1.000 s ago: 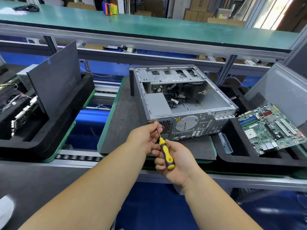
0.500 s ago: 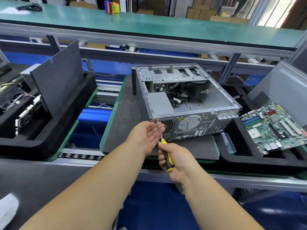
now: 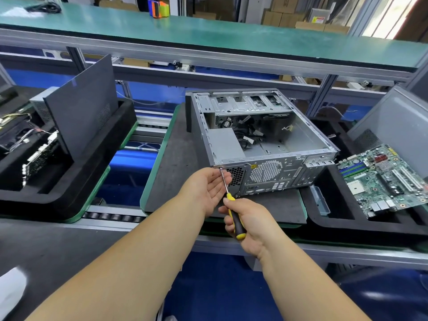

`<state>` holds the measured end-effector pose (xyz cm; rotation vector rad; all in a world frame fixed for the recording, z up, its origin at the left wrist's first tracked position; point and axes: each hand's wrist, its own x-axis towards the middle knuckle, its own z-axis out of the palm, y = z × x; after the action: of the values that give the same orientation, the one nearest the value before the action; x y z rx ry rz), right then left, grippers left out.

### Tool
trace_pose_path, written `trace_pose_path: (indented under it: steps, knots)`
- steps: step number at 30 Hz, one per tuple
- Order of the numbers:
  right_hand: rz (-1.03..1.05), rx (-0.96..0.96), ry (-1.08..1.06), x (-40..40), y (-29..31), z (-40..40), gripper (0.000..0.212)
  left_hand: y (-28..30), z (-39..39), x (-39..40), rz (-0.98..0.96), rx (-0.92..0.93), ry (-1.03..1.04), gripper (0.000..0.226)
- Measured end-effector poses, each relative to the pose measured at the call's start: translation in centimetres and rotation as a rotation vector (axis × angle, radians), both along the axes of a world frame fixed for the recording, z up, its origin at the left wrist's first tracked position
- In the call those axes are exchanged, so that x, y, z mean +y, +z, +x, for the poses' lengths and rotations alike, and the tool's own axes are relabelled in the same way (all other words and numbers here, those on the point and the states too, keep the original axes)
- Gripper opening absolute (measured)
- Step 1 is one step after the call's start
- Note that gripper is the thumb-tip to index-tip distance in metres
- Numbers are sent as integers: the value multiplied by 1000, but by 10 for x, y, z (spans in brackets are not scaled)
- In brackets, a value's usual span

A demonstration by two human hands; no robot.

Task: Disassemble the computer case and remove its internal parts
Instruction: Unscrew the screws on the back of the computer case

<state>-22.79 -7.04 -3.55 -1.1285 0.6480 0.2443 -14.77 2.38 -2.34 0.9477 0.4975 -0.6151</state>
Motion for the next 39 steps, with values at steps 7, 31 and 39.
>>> trace_pose_path:
  steps: [7,31,39]
  knots:
    - [137,40,6,-2,3,-2,38,5,-3,-2,24,19,11,18]
    - [104,12,9,0,1,-1,25,4,-2,-6,38,32,21,19]
    - [-53,-7,-7,0,1,3,16,2,1,-6,65,-13,-11,19]
